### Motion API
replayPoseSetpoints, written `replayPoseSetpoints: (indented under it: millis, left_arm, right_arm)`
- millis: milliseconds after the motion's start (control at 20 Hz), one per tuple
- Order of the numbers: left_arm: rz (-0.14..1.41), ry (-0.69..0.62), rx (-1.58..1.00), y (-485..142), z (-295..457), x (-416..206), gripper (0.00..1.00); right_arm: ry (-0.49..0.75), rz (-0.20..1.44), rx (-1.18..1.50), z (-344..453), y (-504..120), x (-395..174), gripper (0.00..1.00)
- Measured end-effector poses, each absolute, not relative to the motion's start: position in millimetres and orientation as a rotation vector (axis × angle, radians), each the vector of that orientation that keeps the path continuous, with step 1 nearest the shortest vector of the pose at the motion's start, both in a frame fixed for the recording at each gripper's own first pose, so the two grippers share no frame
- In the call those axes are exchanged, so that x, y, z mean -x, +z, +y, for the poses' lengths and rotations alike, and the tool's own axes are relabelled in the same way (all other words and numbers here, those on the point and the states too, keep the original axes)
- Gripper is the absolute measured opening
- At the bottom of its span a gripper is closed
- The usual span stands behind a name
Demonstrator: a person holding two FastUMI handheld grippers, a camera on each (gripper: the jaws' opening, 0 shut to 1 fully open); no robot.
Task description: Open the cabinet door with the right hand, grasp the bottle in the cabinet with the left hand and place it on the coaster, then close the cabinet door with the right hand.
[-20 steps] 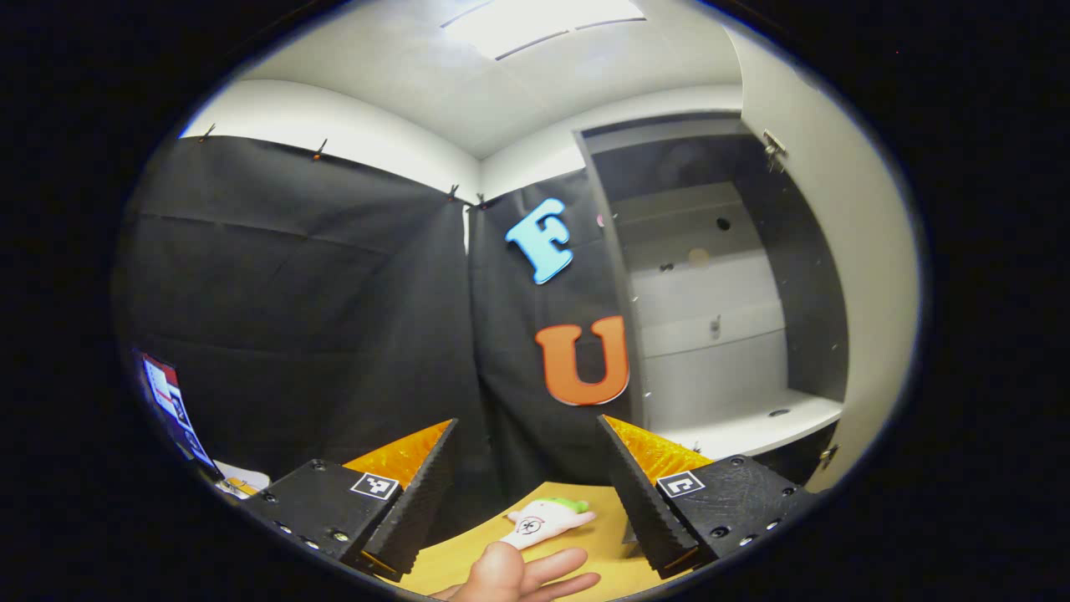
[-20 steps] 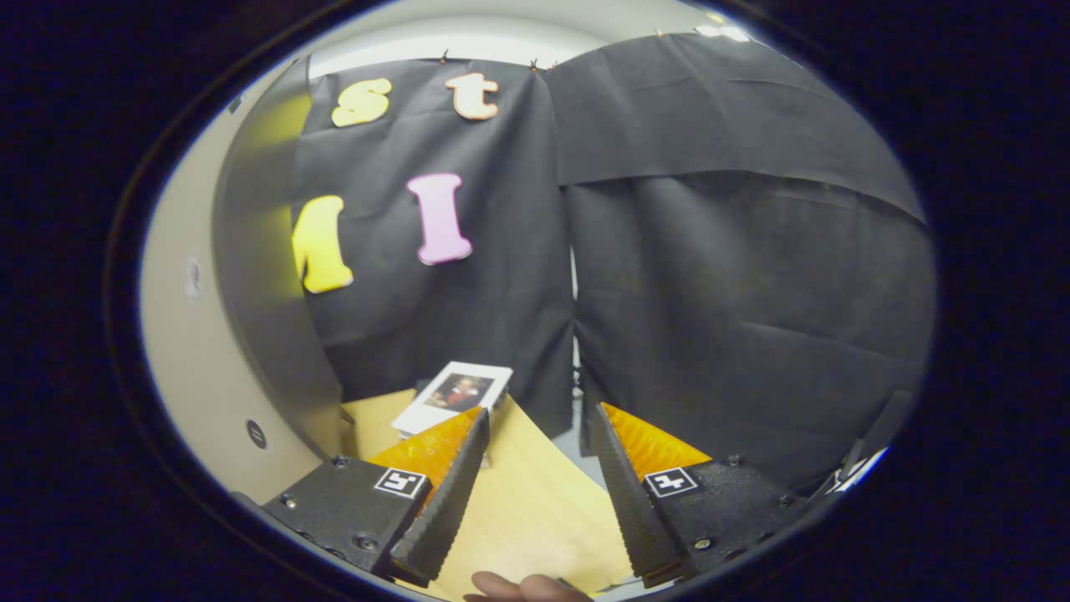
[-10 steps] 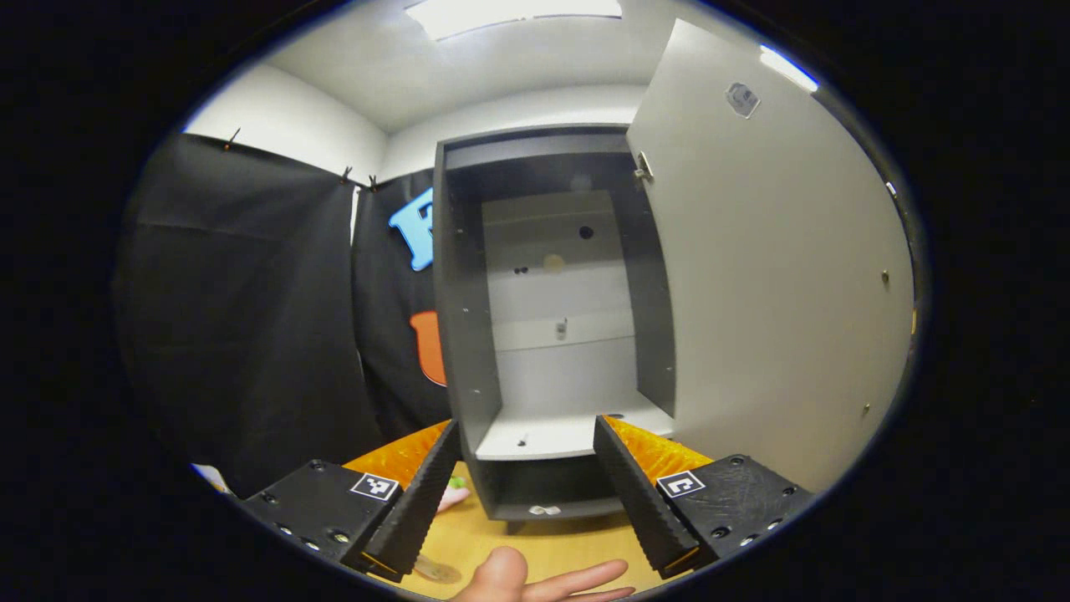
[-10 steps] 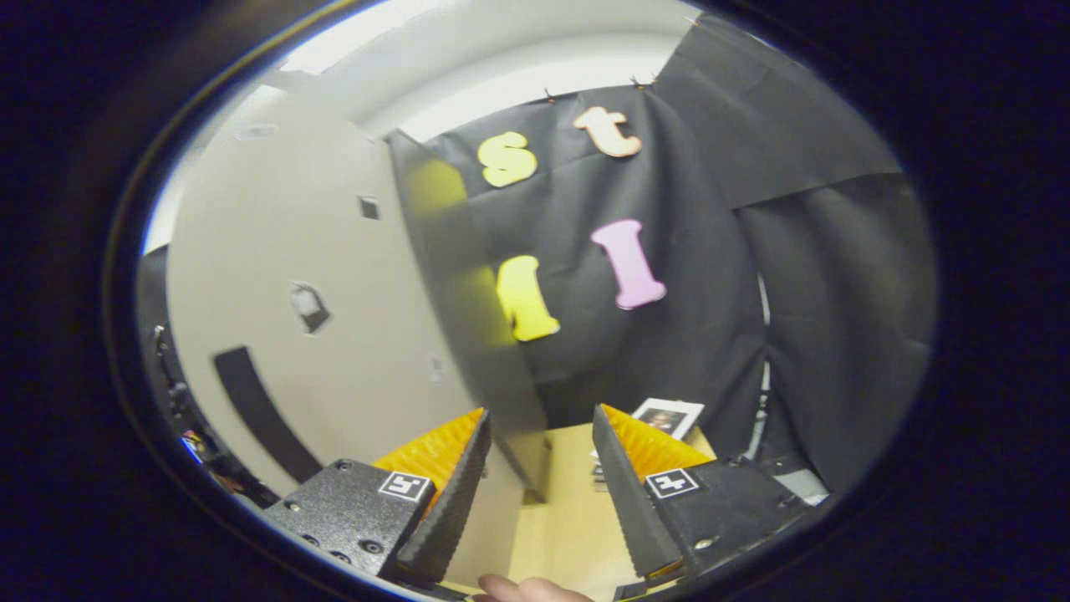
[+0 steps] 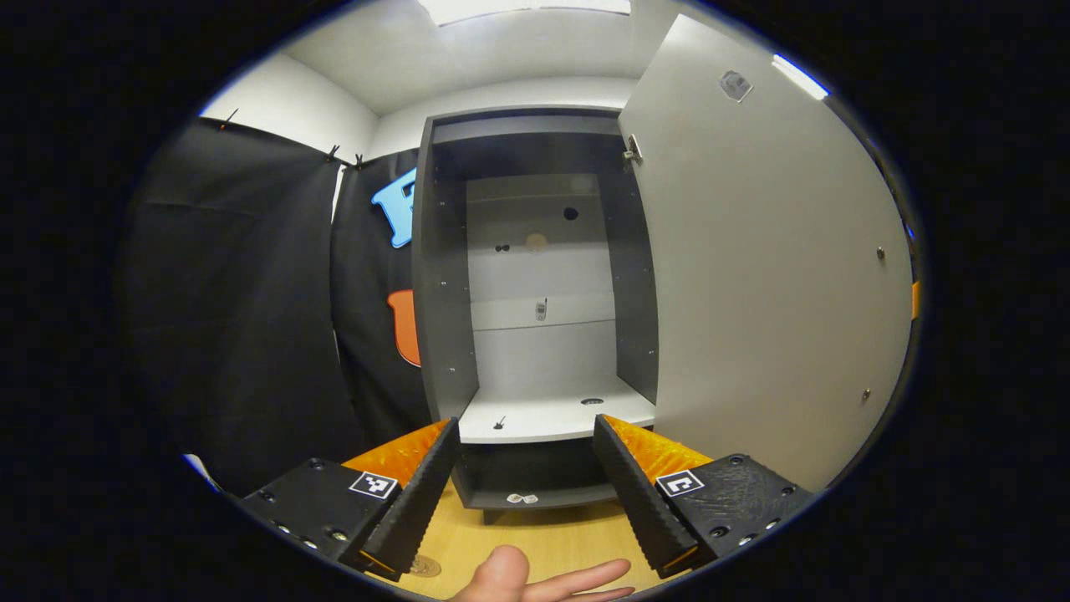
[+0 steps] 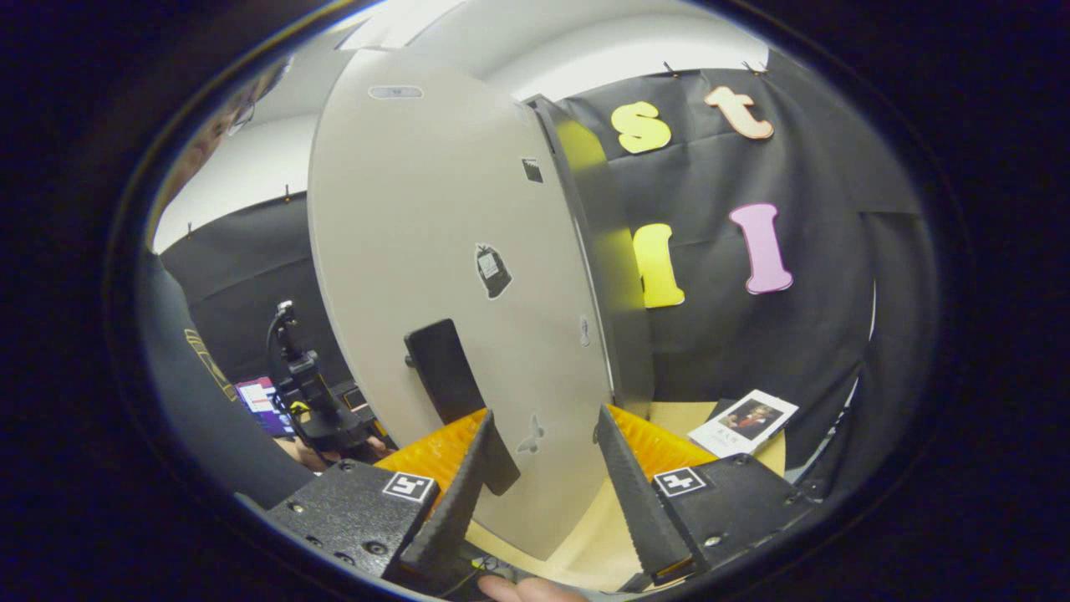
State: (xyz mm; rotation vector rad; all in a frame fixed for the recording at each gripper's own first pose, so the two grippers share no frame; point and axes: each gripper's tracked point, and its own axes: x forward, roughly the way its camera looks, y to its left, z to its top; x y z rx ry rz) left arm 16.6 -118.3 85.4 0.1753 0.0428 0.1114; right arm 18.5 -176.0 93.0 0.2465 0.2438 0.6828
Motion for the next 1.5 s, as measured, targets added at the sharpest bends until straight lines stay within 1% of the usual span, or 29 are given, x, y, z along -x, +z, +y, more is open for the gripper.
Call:
replayPoseSetpoints:
  millis: [50, 150, 350, 600, 800, 1300, 1500]
  left_arm:
    - [0.027, 0.118, -0.186, 88, -114, -18, 0.96]
    - [0.03, 0.111, -0.187, 84, -113, -19, 0.96]
    - [0.043, 0.155, -0.164, 76, -93, -17, 0.96]
    - [0.043, 0.226, -0.21, 64, -50, -11, 0.96]
    - [0.013, 0.256, -0.236, 67, -27, -5, 0.95]
    - [0.042, 0.308, -0.23, 57, 19, 1, 0.96]
    - [0.056, 0.353, -0.213, 53, 43, 8, 0.95]
  right_arm:
    - [0.696, 0.252, -0.252, -169, 93, -17, 0.88]
    - [0.726, 0.275, -0.254, -160, 90, -18, 0.81]
    - [0.802, 0.315, -0.254, -115, 92, -16, 0.81]
    - [0.865, 0.344, -0.233, -74, 94, -17, 0.82]
    - [0.871, 0.362, -0.185, -55, 93, -21, 0.82]
    - [0.92, 0.364, -0.103, 12, 99, -32, 0.81]
    - [0.942, 0.379, -0.045, 38, 93, -41, 0.82]
